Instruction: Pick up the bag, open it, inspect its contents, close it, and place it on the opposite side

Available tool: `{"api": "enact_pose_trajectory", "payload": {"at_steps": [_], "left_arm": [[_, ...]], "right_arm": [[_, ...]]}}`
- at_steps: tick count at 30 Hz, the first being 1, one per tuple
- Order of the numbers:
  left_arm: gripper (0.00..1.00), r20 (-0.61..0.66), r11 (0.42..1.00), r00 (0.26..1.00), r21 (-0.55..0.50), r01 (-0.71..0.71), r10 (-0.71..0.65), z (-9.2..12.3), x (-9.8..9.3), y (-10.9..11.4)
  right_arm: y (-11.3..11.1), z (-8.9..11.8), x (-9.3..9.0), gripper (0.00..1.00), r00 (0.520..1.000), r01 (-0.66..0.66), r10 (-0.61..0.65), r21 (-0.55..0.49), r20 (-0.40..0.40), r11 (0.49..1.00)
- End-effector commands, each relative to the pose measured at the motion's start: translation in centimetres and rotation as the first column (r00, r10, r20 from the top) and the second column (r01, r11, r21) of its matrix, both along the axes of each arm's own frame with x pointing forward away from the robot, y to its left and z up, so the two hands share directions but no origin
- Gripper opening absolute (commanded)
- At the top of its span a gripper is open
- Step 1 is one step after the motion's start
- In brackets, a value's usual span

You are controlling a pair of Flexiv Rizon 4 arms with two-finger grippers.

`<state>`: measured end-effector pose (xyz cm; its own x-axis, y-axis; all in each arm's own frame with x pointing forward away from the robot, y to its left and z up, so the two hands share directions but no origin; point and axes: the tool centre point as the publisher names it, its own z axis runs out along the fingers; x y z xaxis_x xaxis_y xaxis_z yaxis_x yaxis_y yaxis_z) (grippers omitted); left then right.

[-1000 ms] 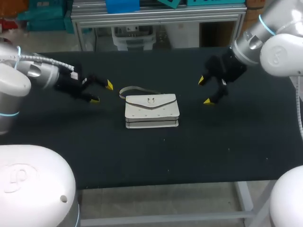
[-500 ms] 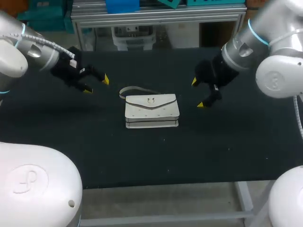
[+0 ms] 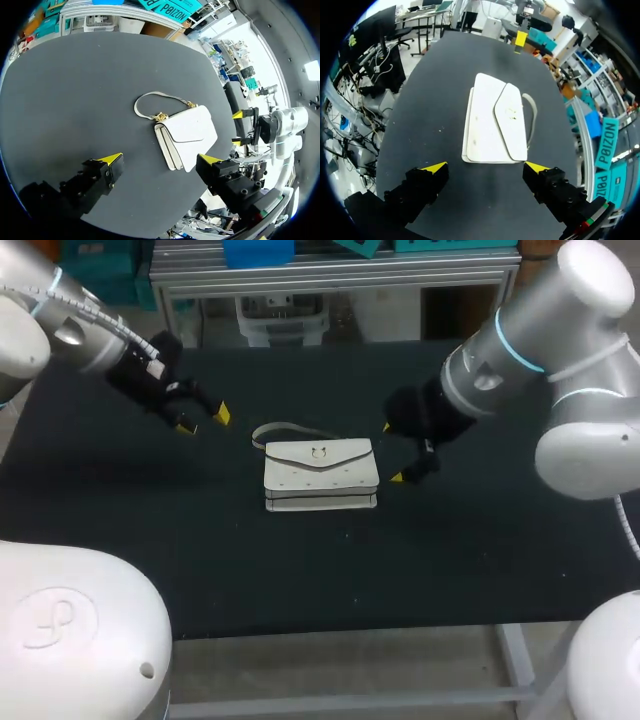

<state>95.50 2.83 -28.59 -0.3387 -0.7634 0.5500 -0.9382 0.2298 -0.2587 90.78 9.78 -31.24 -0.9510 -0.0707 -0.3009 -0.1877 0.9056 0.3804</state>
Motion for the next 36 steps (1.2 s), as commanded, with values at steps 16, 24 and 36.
{"api": "enact_pose_trajectory", "payload": {"at_steps": [16, 24, 36], "left_arm": [[1.0, 0.225, 0.973, 0.947, 0.028, 0.23, -0.231, -0.2, 0.8, -0.2], [1.0, 0.346, 0.92, 0.853, 0.097, 0.381, -0.39, 1.4, 0.8, -0.9], [1.0, 0.383, 0.774, 0.677, 0.221, 0.593, -0.628, 2.1, -0.8, -3.0]], "right_arm": [[2.9, -1.9, 0.1, 1.0, 0.997, -0.047, 0.048, -0.009, 0.064, 0.999], [4.3, -2.9, -0.2, 1.0, 0.995, -0.083, 0.085, -0.028, 0.047, 0.996], [4.6, -3.4, -0.5, 1.0, 0.99, -0.097, 0.102, -0.057, 0.098, 0.994]]}}
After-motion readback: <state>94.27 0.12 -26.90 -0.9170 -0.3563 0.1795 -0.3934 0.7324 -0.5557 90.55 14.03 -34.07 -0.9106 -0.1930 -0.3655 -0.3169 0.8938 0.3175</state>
